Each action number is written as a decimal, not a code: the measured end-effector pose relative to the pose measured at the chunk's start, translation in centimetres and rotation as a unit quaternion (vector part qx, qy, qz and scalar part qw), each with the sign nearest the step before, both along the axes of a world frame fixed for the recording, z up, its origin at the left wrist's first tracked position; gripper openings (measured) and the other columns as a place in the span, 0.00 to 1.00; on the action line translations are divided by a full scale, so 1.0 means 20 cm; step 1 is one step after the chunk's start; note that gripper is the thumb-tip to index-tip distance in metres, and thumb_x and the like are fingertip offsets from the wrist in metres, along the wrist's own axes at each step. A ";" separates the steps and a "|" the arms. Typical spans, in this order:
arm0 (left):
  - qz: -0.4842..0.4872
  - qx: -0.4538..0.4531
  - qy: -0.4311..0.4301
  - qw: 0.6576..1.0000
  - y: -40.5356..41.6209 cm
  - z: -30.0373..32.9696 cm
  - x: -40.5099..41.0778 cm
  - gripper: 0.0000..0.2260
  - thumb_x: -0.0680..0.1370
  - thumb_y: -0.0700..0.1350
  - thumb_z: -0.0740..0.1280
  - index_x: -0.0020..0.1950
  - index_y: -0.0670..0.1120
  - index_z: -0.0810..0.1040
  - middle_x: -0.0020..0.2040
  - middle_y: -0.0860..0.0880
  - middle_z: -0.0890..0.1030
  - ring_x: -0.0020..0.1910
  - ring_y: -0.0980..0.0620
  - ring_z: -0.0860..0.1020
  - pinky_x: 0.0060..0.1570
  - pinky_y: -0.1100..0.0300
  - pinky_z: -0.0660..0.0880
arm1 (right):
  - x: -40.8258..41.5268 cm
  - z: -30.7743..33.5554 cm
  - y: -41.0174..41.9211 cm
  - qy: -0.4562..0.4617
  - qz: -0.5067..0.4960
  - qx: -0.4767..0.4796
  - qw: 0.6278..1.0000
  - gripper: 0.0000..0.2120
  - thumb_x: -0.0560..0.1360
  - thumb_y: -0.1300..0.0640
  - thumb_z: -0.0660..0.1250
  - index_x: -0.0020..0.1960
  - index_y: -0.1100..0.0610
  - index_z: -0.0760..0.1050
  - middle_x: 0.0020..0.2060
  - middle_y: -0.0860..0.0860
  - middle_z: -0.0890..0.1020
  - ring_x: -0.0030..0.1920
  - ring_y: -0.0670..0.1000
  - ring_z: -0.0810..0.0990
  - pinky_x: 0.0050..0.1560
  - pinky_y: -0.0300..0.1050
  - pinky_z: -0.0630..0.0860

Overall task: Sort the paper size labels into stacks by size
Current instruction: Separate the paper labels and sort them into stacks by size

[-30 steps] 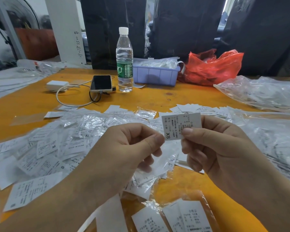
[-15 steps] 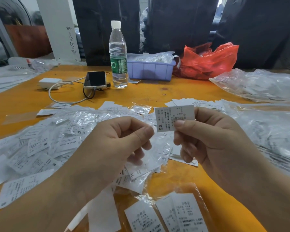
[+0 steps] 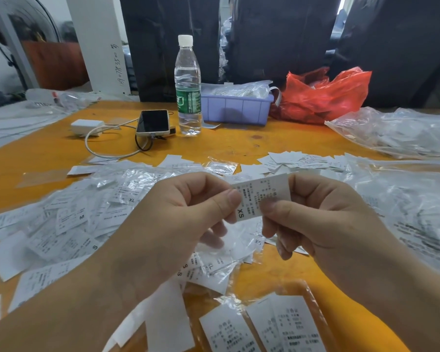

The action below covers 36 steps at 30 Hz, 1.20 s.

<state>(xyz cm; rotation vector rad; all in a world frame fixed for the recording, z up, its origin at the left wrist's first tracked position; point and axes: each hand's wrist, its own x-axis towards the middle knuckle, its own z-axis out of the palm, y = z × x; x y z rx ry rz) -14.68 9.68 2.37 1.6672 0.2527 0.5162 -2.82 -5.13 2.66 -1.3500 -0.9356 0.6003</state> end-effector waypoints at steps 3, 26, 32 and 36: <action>0.004 0.002 0.001 1.000 0.00 0.00 0.00 0.13 0.62 0.58 0.71 0.39 0.52 0.85 0.34 0.49 0.83 0.31 0.54 0.79 0.32 0.63 0.78 | 0.00 0.00 0.00 -0.024 0.009 -0.016 1.000 0.03 0.71 0.63 0.72 0.44 0.58 0.83 0.28 0.54 0.80 0.25 0.49 0.72 0.27 0.41 0.73; -0.002 0.003 0.002 1.000 -0.01 0.00 0.00 0.11 0.61 0.56 0.74 0.38 0.51 0.84 0.32 0.51 0.82 0.29 0.56 0.79 0.32 0.62 0.78 | -0.01 0.01 0.00 -0.016 -0.031 0.039 0.999 0.09 0.68 0.61 0.67 0.44 0.56 0.84 0.29 0.54 0.81 0.24 0.47 0.72 0.26 0.38 0.73; 0.001 0.005 0.002 1.000 0.00 0.00 0.00 0.11 0.61 0.57 0.73 0.37 0.52 0.84 0.32 0.51 0.82 0.29 0.56 0.79 0.31 0.62 0.78 | 0.00 0.01 0.00 0.017 -0.012 0.035 0.999 0.09 0.67 0.61 0.67 0.45 0.56 0.84 0.30 0.55 0.81 0.24 0.49 0.71 0.27 0.40 0.73; 0.007 0.015 0.009 1.000 0.00 0.00 0.00 0.11 0.60 0.58 0.73 0.38 0.53 0.84 0.32 0.52 0.82 0.30 0.56 0.79 0.31 0.63 0.78 | 0.01 0.01 0.00 0.031 -0.006 0.030 0.999 0.09 0.67 0.60 0.68 0.44 0.54 0.85 0.30 0.55 0.81 0.23 0.48 0.71 0.28 0.40 0.73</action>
